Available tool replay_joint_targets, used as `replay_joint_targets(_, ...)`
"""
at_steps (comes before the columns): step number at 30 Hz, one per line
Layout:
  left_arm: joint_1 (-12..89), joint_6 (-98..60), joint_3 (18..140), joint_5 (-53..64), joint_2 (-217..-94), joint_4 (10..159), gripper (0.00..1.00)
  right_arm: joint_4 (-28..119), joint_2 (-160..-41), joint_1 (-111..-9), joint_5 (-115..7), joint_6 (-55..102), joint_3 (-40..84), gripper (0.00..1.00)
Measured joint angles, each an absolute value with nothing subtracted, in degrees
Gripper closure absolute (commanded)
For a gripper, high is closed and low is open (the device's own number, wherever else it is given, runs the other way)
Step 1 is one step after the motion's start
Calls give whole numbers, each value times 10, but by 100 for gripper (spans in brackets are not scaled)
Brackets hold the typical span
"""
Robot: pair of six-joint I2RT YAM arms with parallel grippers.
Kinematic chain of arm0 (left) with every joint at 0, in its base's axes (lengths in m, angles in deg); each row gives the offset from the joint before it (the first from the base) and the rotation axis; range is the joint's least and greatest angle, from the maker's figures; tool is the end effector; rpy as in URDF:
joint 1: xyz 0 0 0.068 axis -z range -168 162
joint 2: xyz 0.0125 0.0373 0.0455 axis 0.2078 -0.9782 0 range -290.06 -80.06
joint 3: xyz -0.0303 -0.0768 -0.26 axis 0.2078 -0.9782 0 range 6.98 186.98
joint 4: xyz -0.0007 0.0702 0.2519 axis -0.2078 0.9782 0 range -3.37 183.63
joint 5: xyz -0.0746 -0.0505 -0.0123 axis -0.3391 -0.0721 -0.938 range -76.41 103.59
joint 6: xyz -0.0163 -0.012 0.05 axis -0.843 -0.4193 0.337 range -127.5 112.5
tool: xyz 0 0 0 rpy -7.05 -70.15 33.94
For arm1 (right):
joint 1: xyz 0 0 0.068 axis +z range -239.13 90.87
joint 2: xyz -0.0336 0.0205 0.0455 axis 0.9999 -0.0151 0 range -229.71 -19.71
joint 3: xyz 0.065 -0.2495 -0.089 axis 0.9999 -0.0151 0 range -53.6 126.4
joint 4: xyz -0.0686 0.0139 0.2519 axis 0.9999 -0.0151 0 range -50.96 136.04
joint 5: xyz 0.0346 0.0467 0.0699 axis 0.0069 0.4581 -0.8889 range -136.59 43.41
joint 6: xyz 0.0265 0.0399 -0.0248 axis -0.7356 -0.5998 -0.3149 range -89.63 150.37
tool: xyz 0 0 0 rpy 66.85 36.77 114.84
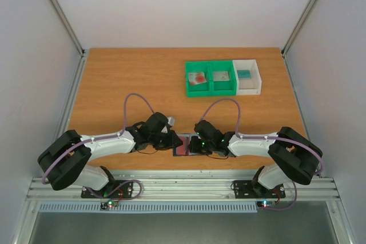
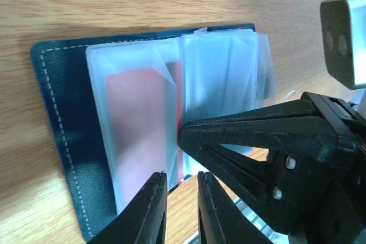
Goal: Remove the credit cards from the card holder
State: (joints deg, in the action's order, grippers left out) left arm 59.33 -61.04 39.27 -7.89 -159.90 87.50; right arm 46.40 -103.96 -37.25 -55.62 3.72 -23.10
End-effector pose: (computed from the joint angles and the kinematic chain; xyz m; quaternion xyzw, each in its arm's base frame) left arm 0.1627 -0.1958 0.1528 0.0164 0.9207 -0.3799 0.0878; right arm 0.1511 0.2017 0.1264 -0.2309 0.9182 0.2561 0.1951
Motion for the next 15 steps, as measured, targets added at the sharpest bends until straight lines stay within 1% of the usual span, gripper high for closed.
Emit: replay_joint_targets(15,593,-597,408,-39,-1612,942,81,467,-1037,-373,-556,37,-235,99)
